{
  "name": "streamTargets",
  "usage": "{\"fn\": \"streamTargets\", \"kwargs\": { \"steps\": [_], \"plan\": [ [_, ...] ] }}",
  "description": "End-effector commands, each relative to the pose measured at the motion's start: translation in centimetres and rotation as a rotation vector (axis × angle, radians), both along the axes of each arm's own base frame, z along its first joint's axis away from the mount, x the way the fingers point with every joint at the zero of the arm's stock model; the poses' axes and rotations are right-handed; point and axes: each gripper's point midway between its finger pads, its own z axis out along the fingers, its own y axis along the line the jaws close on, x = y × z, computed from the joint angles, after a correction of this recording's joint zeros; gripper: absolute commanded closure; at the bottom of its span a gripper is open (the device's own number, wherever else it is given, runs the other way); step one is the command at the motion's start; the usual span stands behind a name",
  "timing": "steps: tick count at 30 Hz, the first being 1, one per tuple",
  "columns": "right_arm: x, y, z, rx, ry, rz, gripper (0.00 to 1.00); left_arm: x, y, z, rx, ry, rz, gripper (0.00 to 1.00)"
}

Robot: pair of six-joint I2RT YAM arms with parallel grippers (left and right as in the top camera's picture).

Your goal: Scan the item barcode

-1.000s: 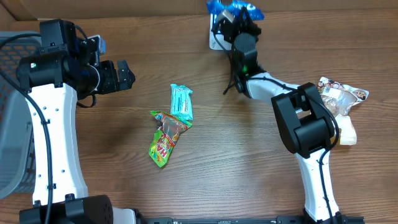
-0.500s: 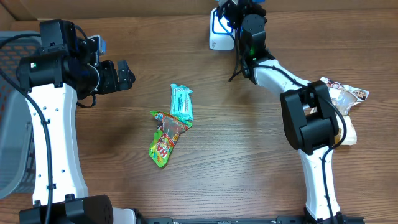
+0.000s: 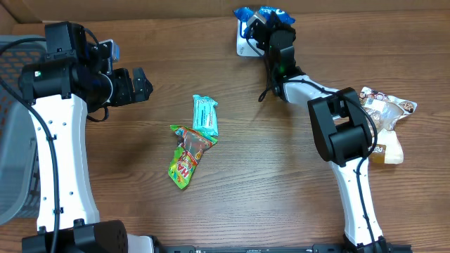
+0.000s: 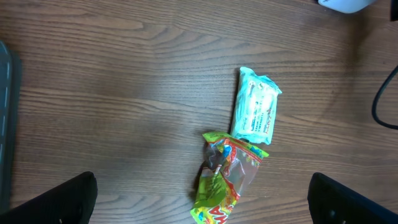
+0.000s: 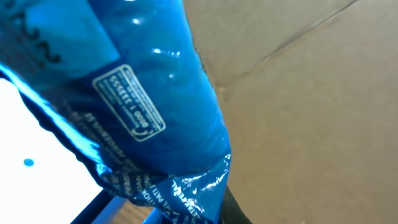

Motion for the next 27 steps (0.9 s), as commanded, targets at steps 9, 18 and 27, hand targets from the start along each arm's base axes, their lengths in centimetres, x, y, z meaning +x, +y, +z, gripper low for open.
{"fn": "streamTargets", "kwargs": {
  "steps": [9, 18, 27],
  "plan": [
    [0.8, -2.7, 1.1, -0.033, -0.023, -0.096, 0.96, -0.1, -0.3, -0.1, -0.002, -0.002, -0.027, 0.01],
    [0.9, -3.2, 1.0, -0.035, -0.019, -0.11, 0.96, -0.1, -0.3, -0.1, -0.002, -0.002, -0.027, 0.01],
    [0.8, -3.5, 0.6, -0.113, -0.001, -0.118, 0.96, -0.1, -0.3, -0.1, -0.002, -0.002, -0.027, 0.01]
  ]
}}
